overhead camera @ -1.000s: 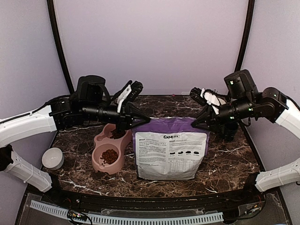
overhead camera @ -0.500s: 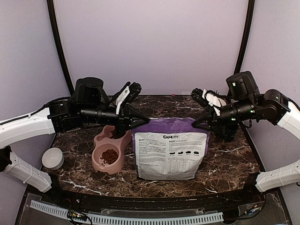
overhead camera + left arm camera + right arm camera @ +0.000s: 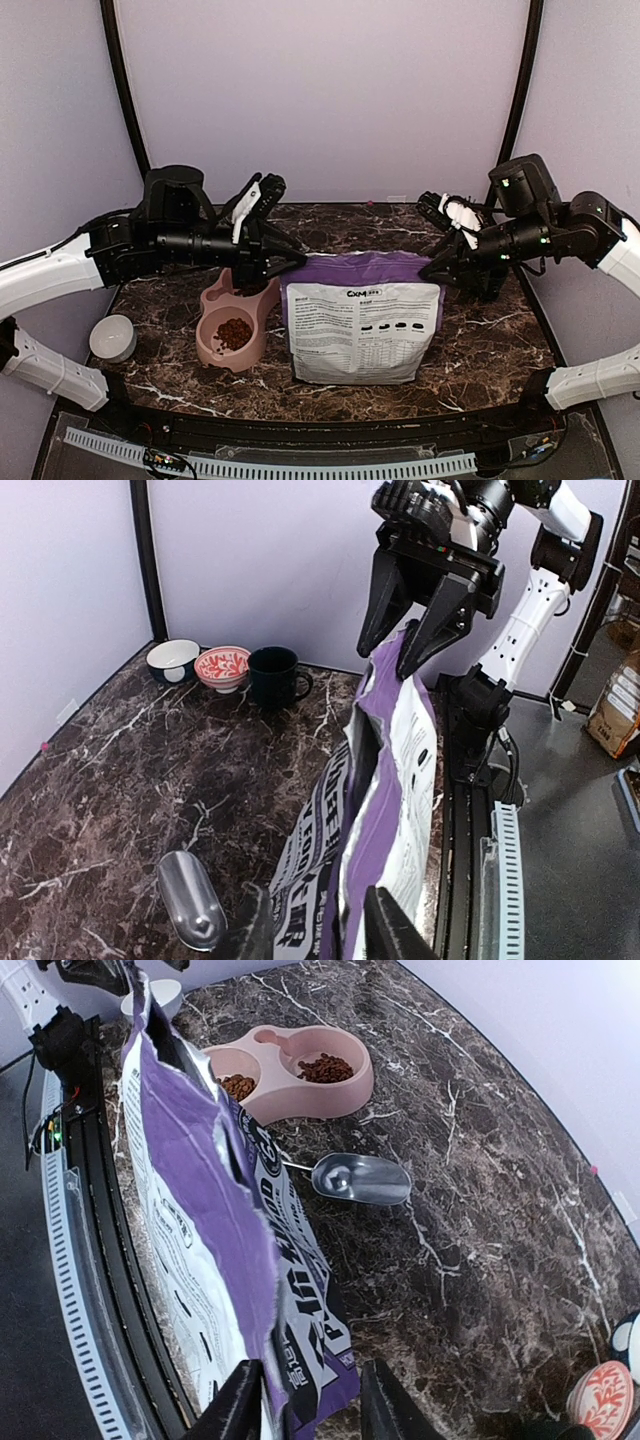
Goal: Serve the pet food
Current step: Press the seal on the pet food bag.
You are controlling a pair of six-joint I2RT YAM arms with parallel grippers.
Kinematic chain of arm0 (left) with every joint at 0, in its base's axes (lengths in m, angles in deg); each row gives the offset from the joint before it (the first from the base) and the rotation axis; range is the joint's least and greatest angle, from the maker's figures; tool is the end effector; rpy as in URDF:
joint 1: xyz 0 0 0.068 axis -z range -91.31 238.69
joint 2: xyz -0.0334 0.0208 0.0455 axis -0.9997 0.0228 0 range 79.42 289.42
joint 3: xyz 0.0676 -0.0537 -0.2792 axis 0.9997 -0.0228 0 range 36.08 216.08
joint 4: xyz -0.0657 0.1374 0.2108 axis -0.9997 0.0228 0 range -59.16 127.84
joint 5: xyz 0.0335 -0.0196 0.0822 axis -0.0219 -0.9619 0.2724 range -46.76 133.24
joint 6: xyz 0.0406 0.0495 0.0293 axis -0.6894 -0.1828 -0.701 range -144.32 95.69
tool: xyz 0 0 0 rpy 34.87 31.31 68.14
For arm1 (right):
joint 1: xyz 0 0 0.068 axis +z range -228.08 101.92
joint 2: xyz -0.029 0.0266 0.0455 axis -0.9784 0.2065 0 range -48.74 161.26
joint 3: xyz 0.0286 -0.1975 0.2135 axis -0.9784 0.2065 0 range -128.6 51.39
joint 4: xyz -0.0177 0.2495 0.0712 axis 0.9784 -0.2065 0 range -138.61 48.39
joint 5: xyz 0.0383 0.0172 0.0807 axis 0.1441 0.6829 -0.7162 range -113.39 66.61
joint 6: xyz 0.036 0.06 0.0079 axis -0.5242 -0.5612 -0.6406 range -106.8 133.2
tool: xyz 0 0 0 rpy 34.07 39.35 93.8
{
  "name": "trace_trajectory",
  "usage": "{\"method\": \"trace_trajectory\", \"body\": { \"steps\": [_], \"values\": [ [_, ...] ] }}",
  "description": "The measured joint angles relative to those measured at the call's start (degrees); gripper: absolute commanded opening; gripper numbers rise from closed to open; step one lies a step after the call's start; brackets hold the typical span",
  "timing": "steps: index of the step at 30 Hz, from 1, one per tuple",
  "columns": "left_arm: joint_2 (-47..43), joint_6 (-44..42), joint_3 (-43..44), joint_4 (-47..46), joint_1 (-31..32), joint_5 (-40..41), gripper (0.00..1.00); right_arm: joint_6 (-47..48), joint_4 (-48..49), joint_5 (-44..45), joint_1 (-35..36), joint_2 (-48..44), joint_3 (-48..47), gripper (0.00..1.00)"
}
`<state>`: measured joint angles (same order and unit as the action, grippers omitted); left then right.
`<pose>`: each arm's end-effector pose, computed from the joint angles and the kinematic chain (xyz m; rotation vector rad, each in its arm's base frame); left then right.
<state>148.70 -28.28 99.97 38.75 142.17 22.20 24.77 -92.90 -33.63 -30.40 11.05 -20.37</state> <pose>0.1570 -0.2469 0.3867 1.1392 1.5074 -0.9346 0.1297 0.1578 0.3853 -1.2210 1.9496 0.5331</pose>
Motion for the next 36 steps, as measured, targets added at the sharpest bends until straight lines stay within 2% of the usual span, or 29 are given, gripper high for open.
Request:
{"method": "trace_trajectory", "body": {
  "steps": [3,7,12,18,20,22,23,25,27,30,34,35,36],
  "values": [
    [1.1,0.0,1.1,1.0,-0.1,-1.4,0.40,0.1,-0.2,-0.2,-0.1,0.1,0.0,0.35],
    [7.4,-0.4,7.5,3.5,-0.1,-5.1,0.44,0.1,-0.1,-0.7,-0.1,0.9,0.0,0.35],
    [14.9,-1.6,14.6,7.8,-0.1,-9.2,0.42,0.2,-0.1,-1.3,-0.1,1.5,0.0,0.34],
    [18.3,-3.3,19.9,12.6,0.6,-11.5,0.40,0.3,0.1,-1.8,-0.1,1.5,0.0,0.32],
    [18.7,-3.6,20.7,13.5,0.7,-11.9,0.35,0.3,0.1,-1.9,-0.1,1.5,0.0,0.24],
    [19.2,-4.0,21.6,14.4,0.8,-12.3,0.24,0.4,0.1,-2.1,-0.1,1.5,0.0,0.16],
    [19.3,-4.2,22.0,15.0,0.9,-12.3,0.19,0.6,0.2,-2.3,-0.1,1.5,0.0,0.09],
    [19.4,-4.3,22.3,15.5,1.1,-12.1,0.16,0.5,0.2,-2.5,-0.1,1.5,0.0,0.00],
    [19.0,-4.6,22.2,15.6,1.3,-11.4,0.13,0.3,0.3,-2.8,0.0,1.4,0.0,0.00],
    [16.5,-4.0,18.6,13.6,1.5,-9.0,0.02,0.3,0.4,-3.3,0.0,1.4,0.0,0.00],
    [11.9,-2.6,12.9,9.7,2.1,-4.3,0.00,0.2,1.2,-4.1,0.0,1.4,0.0,0.00],
    [10.8,-2.4,11.4,8.4,2.5,-2.9,0.00,0.2,1.3,-4.5,0.1,1.4,0.0,0.08],
    [9.9,-2.0,10.1,7.2,2.8,-1.9,0.00,0.2,1.5,-4.8,0.1,1.5,-0.1,0.21]
  ]
}}
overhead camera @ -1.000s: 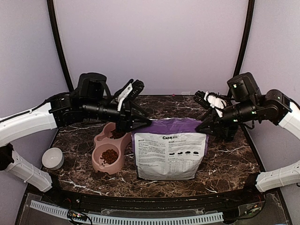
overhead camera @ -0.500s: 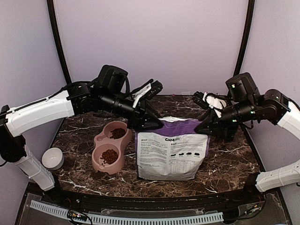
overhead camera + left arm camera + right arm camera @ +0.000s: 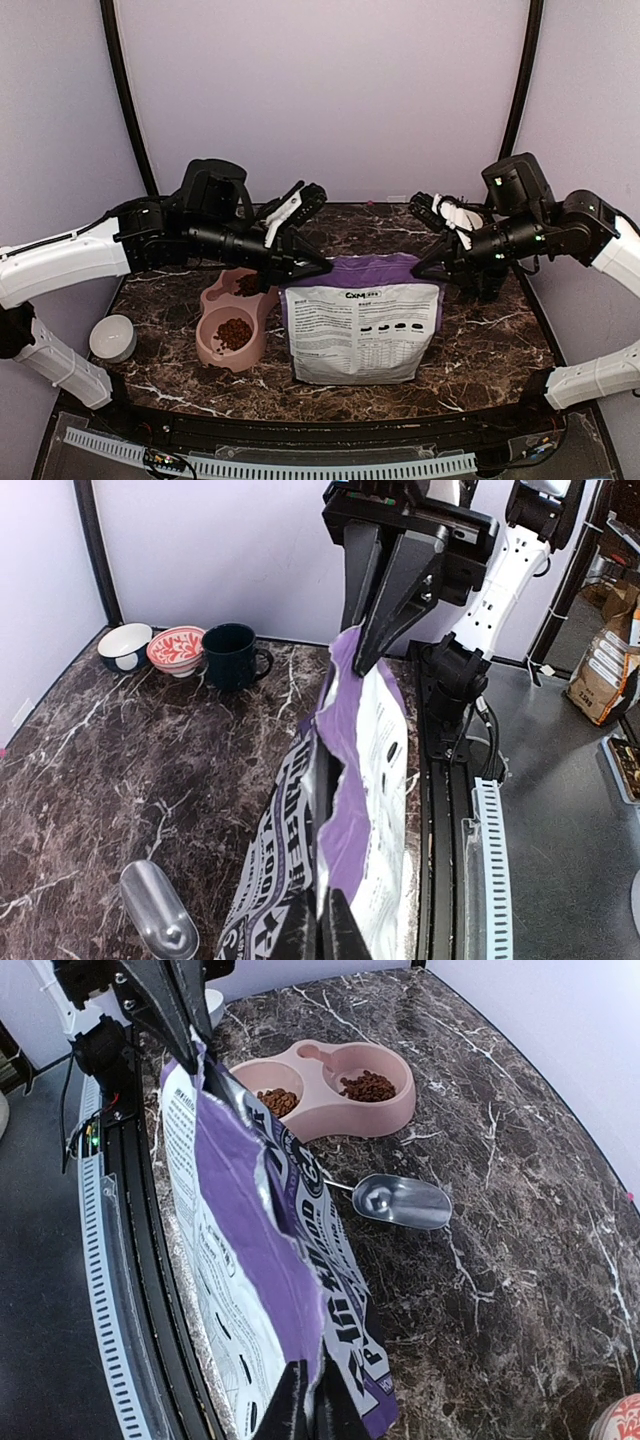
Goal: Serve the pet food
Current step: Press the seal on the pet food bag.
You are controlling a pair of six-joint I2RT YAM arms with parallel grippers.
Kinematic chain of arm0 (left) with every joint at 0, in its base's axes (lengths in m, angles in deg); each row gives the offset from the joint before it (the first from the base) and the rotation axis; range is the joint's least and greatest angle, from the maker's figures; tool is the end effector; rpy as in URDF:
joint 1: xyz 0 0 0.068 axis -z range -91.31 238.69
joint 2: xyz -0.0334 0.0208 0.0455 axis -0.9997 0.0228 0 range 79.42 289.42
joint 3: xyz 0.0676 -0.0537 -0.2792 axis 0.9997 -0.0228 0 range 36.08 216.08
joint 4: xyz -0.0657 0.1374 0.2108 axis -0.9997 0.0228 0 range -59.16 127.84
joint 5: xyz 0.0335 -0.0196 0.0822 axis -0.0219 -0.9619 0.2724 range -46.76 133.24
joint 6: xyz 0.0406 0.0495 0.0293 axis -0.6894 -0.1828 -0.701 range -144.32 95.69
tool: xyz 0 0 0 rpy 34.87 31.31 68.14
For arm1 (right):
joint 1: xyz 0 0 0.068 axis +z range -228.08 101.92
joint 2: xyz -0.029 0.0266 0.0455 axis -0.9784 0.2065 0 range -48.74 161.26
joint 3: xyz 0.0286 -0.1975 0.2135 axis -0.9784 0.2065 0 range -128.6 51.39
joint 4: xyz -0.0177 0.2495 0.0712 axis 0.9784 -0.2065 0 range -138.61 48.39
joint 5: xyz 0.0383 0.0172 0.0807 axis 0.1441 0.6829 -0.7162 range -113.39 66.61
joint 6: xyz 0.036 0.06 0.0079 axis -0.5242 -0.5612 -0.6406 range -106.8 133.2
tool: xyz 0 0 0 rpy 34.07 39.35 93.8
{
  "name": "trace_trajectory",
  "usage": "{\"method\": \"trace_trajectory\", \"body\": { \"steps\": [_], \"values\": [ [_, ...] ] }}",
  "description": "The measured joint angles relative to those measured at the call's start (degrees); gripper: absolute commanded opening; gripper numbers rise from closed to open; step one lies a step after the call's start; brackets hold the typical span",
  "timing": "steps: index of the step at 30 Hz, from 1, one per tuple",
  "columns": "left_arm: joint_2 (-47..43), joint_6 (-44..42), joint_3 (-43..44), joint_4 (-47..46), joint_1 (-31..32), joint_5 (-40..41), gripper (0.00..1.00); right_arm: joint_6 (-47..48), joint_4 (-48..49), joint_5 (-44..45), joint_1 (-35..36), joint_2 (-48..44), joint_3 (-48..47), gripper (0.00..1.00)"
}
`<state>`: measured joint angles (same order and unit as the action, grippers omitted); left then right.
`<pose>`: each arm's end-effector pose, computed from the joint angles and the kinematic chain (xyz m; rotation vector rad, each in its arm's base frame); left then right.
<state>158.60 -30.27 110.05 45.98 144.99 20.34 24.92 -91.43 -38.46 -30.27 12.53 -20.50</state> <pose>0.1665 -0.2901 0.3860 1.2755 1.5669 -0.9587 0.1314 0.1674 0.3845 -1.2675 1.9249 0.6276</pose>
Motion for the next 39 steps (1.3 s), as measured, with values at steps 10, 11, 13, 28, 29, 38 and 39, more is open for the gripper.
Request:
{"method": "trace_trajectory", "body": {
  "steps": [10,11,13,28,29,38,39],
  "values": [
    [-5.1,2.3,-6.2,-4.0,0.1,3.7,0.00,1.7,-1.9,-0.2,-0.2,7.1,-8.3,0.75],
    [-5.1,2.4,-6.2,-4.1,0.1,3.7,0.00,1.7,-2.1,-0.4,-0.2,8.2,-9.6,0.76],
    [-5.1,2.8,-6.3,-4.4,0.1,3.6,0.00,2.6,-2.5,-0.7,0.3,10.9,-12.7,0.78],
    [-5.1,3.7,-6.8,-5.3,-0.2,1.6,0.00,5.8,-3.8,-1.7,8.9,25.2,-22.6,0.59],
    [-5.1,3.7,-6.8,-5.3,-0.2,1.4,0.00,5.9,-3.5,-1.9,9.2,25.7,-22.7,0.52],
    [-5.1,3.7,-6.8,-5.2,-0.5,1.4,0.01,6.2,-2.2,-3.3,9.6,26.5,-22.9,0.00],
    [-5.1,3.7,-6.8,-5.2,-0.5,1.4,0.04,6.2,-2.0,-3.1,9.7,26.4,-22.7,0.00]
  ]
}}
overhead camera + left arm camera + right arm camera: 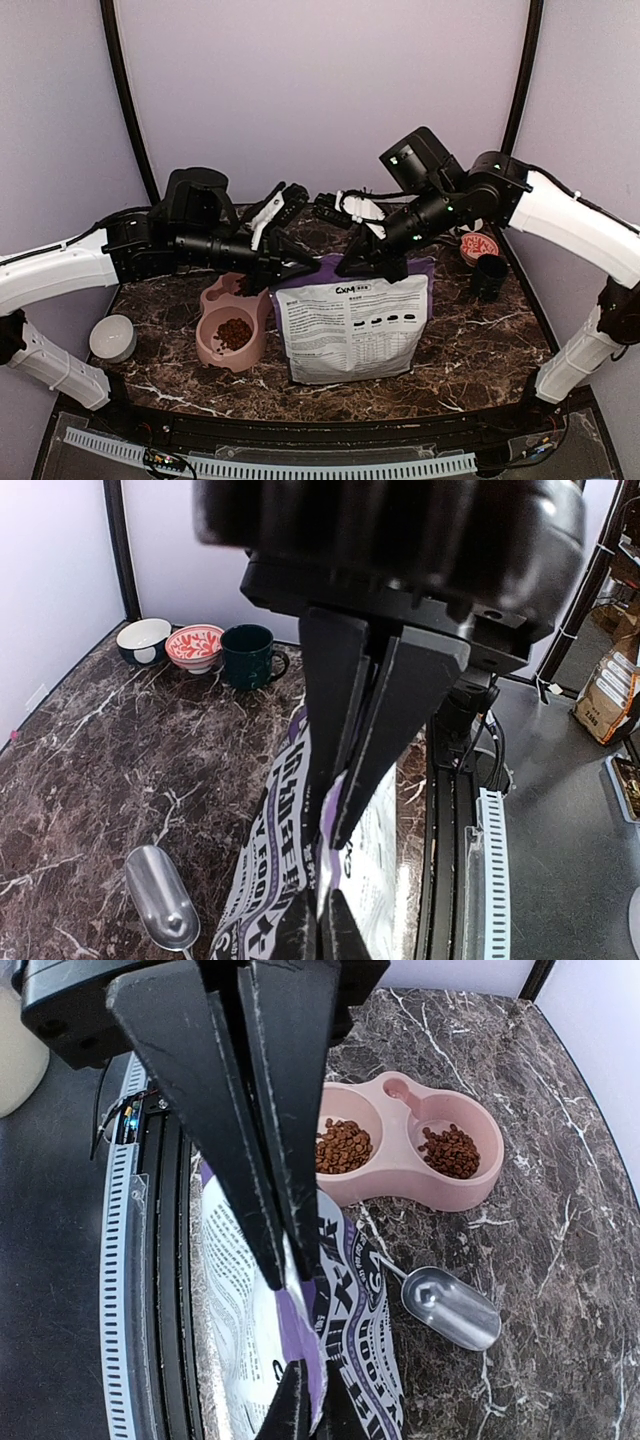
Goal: Serve the pet food
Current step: Press the seal on the pet food bag.
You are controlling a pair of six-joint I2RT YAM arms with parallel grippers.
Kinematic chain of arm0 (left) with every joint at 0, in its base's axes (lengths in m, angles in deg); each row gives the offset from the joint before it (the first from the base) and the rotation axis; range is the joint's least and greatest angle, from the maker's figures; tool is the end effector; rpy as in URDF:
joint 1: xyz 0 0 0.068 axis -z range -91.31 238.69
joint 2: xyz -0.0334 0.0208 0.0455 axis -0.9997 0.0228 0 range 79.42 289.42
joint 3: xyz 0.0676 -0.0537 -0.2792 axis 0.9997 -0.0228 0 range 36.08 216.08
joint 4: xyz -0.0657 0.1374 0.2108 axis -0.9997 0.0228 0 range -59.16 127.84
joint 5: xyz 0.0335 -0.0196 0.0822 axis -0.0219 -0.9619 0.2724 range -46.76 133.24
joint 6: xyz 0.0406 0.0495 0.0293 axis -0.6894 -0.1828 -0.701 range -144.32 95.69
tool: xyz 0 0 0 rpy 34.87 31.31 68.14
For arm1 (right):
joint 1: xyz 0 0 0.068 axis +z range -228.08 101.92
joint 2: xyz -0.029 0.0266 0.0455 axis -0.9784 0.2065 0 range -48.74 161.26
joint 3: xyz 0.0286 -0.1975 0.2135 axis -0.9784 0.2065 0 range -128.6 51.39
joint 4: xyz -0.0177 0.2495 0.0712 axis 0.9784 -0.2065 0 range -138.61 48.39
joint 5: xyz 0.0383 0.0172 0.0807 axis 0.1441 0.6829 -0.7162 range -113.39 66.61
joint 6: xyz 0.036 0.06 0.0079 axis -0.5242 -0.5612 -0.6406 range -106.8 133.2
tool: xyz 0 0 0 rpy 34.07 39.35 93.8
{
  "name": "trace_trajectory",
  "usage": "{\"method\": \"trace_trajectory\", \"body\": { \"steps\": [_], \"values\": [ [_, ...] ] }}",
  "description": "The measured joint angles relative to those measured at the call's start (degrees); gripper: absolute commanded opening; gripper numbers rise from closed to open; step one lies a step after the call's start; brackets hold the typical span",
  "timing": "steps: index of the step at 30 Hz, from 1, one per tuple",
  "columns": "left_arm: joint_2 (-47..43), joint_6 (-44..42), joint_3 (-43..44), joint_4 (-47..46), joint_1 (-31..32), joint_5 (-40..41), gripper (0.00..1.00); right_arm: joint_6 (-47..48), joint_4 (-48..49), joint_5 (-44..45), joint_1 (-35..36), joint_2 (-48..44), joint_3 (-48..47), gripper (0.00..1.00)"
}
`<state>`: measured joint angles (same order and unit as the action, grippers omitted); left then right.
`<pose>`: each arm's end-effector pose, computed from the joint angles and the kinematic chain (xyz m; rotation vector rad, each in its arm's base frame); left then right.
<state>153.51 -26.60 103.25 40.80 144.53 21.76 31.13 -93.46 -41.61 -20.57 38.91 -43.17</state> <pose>0.1583 -0.2710 0.3799 1.1849 1.5686 -0.9800 0.1642 0.2915 0.3952 -1.6035 1.8105 0.7030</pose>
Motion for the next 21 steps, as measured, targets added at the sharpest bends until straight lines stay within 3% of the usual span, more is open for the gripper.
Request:
{"method": "trace_trajectory", "body": {
  "steps": [10,15,21],
  "values": [
    [0.0,1.1,0.0,-0.8,-0.1,0.6,0.45,-1.9,2.7,4.3,0.3,-5.1,5.3,0.00],
    [0.0,1.4,0.0,-0.9,-0.1,1.4,0.56,-3.4,2.5,6.9,0.6,-9.9,8.9,0.00],
    [-0.1,1.5,0.0,-1.1,-0.1,2.1,0.59,-5.0,-1.1,12.9,0.5,-14.6,11.0,0.00]
  ]
}}
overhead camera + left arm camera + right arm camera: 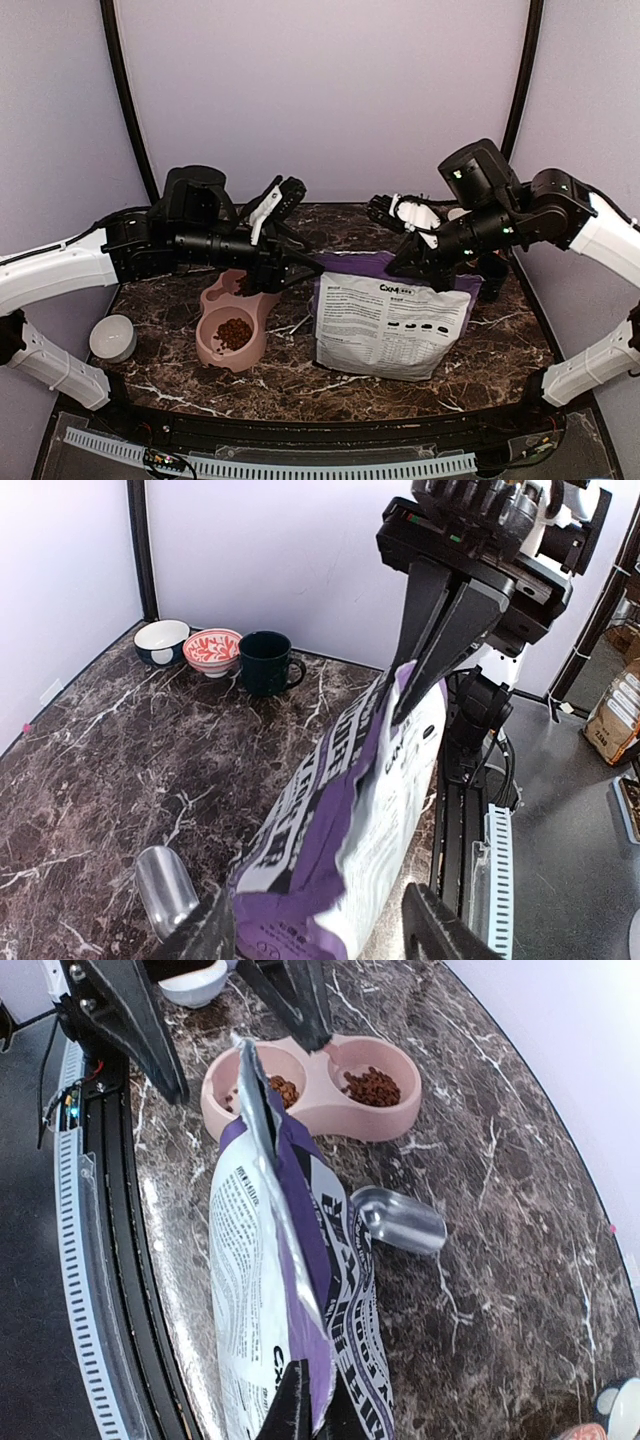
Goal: Serve the pet food
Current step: Press the seal on the pet food bag, then place the pet food bag at the corner of the board.
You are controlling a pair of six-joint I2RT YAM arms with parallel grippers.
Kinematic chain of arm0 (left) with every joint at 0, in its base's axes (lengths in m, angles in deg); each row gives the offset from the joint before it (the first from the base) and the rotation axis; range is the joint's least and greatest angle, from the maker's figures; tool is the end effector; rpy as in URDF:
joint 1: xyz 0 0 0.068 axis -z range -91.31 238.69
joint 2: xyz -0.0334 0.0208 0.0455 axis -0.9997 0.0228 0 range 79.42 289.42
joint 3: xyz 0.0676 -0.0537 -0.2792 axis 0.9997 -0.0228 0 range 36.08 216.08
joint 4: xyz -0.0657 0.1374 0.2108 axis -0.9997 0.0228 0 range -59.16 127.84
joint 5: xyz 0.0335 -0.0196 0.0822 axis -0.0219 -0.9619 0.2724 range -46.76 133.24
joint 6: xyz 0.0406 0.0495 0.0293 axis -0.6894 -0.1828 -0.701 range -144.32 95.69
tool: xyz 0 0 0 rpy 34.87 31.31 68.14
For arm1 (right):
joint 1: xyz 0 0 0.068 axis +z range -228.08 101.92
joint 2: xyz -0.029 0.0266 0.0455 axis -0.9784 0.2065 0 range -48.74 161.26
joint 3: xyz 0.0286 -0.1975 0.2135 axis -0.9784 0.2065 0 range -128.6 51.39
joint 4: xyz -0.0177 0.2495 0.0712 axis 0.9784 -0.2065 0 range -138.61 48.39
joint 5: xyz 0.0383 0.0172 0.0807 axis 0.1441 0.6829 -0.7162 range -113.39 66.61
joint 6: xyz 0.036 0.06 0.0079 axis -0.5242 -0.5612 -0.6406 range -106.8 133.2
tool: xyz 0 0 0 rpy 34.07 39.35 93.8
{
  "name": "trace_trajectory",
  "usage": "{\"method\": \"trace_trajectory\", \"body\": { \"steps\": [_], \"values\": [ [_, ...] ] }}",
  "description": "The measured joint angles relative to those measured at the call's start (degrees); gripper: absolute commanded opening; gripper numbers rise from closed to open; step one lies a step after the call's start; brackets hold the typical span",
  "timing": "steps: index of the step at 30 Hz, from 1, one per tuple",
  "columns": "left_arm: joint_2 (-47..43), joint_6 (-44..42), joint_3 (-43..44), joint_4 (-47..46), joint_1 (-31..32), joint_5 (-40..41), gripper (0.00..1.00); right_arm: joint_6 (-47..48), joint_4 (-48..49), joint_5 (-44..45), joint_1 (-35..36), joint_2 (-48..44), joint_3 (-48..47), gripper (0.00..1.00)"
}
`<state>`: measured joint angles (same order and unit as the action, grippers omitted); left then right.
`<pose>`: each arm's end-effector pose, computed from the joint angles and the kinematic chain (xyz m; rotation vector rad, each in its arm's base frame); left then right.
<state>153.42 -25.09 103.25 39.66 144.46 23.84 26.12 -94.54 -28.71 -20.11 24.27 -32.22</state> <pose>0.1608 -0.2705 0.3826 1.1330 1.5793 -0.9672 0.1346 0.2254 0.4005 -1.4078 1.8939 0.5005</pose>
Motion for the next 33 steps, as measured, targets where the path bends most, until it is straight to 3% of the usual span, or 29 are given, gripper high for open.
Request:
{"method": "trace_trajectory", "body": {
  "steps": [3,6,8,10,14,20,25,33],
  "values": [
    [-0.1,0.0,0.0,0.0,0.0,0.3,0.59,-0.7,-2.0,2.4,-0.1,-2.8,1.3,0.00],
    [-0.8,0.2,-0.2,-0.2,0.0,0.8,0.60,-1.6,-3.4,3.8,-0.3,-5.0,2.4,0.23],
    [-1.6,0.2,-0.4,-0.2,0.0,1.1,0.60,-1.7,-3.5,4.2,-0.3,-5.9,2.6,0.45],
    [-2.5,0.4,-0.8,-0.3,0.0,1.4,0.61,-2.3,-2.8,4.3,-0.4,-6.6,2.6,0.60],
    [-3.5,0.8,-1.5,-0.6,0.0,1.9,0.61,-2.1,-2.2,3.8,-0.4,-6.1,2.6,0.74],
    [-4.0,1.4,-3.2,-0.6,0.0,2.7,0.62,-1.0,-1.9,3.2,-0.4,-2.8,2.4,0.76],
    [-4.8,1.5,-4.2,-0.6,0.0,3.0,0.62,-0.3,-1.7,2.3,-0.4,-1.2,1.7,0.67],
    [-6.1,1.5,-4.9,-0.6,0.0,3.8,0.62,0.5,-1.3,0.9,-0.9,-0.8,0.9,0.38]
  ]
}}
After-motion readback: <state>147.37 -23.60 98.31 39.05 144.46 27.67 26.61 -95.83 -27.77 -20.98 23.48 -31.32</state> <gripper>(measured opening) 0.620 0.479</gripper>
